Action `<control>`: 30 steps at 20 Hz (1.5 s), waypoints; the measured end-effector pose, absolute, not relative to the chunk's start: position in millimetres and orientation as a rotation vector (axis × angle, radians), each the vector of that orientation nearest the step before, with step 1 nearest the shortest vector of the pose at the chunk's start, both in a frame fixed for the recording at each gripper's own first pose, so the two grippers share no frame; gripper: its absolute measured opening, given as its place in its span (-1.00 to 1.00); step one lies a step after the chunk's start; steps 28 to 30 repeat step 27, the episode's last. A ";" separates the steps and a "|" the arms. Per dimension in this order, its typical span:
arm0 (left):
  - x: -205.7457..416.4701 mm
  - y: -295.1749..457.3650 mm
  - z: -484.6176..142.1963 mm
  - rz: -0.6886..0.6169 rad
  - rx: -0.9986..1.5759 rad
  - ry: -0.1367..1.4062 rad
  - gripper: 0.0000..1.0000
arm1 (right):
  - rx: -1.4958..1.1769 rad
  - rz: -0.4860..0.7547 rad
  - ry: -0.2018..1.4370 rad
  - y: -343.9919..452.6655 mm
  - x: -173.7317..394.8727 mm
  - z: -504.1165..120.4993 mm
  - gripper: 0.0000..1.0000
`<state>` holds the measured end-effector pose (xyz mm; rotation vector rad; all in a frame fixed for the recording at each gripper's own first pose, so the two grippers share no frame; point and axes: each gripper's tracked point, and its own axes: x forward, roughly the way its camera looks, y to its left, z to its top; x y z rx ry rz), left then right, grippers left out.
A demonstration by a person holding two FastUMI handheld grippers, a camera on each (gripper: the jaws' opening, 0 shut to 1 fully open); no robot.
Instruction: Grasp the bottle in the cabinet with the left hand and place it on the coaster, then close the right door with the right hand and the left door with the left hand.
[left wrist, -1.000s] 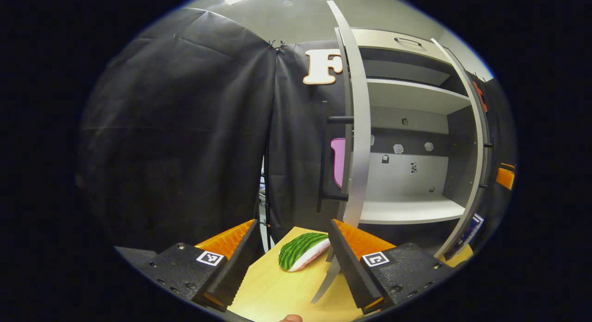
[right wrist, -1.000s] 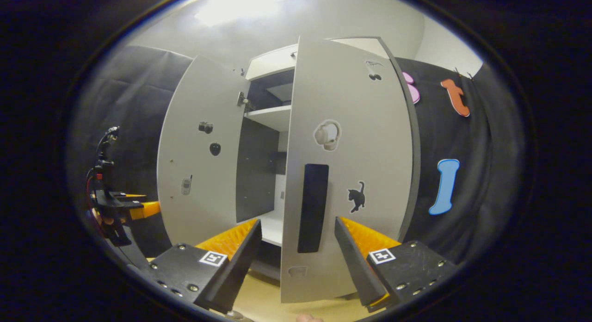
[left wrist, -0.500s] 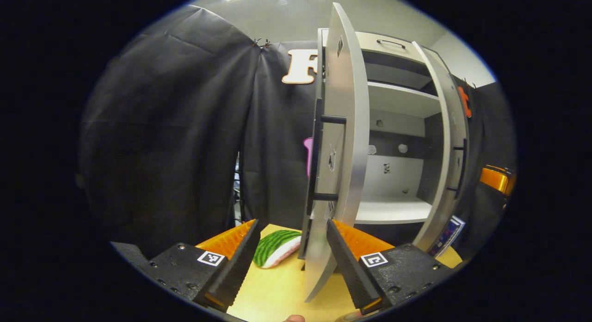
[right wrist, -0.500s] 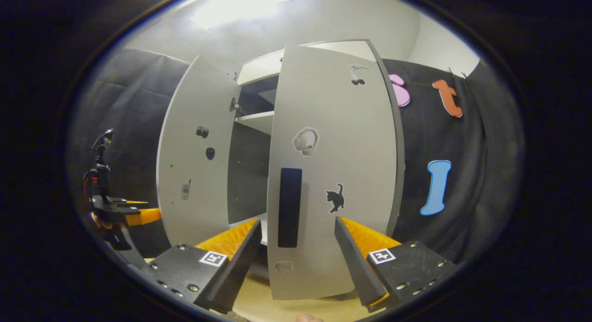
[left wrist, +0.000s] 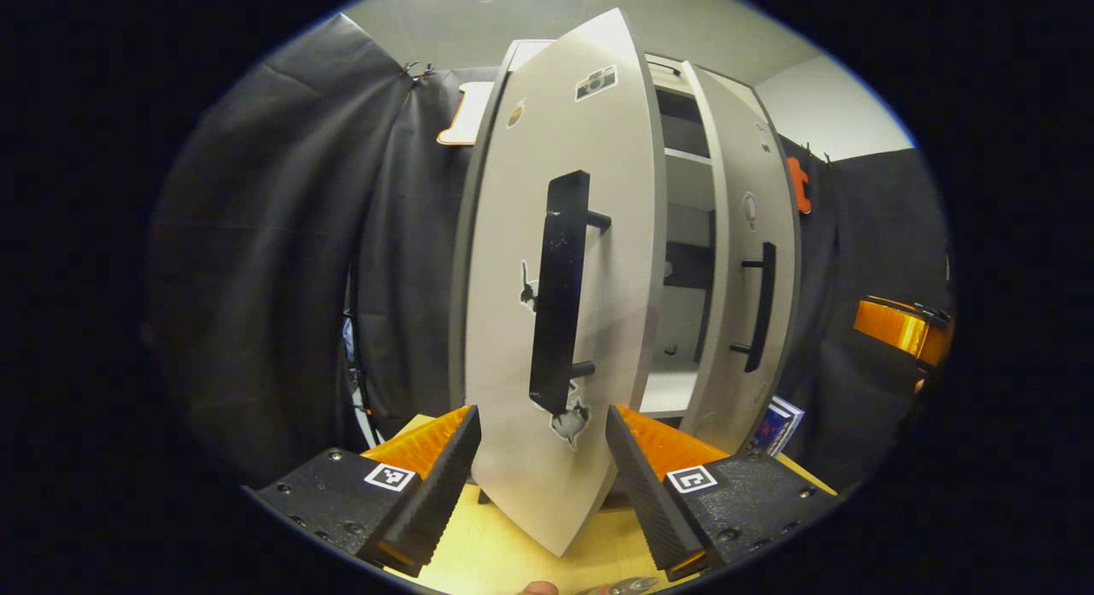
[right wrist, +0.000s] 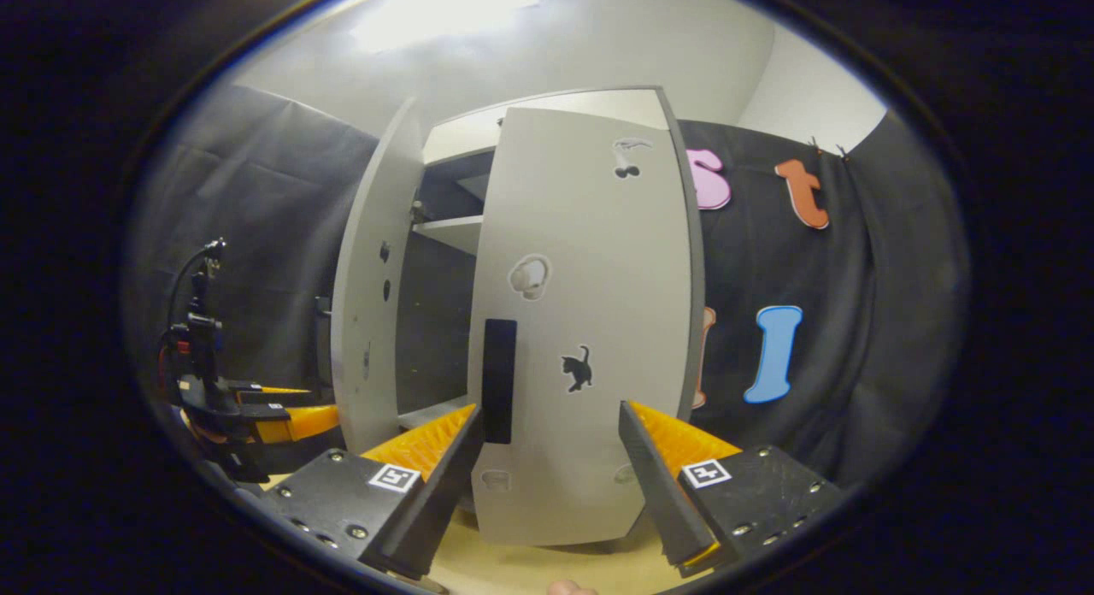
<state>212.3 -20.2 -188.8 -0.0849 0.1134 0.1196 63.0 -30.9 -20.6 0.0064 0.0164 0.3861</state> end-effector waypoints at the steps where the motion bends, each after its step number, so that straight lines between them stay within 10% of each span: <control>1: 214.3 -27.1 -186.3 0.107 -0.081 0.111 0.83 | 0.004 0.365 0.011 -36.8 63.4 -17.9 0.91; 30: 235.6 -70.9 -133.2 0.045 -0.010 0.088 0.85 | -0.012 0.071 -0.007 -84.2 48.8 -3.4 0.86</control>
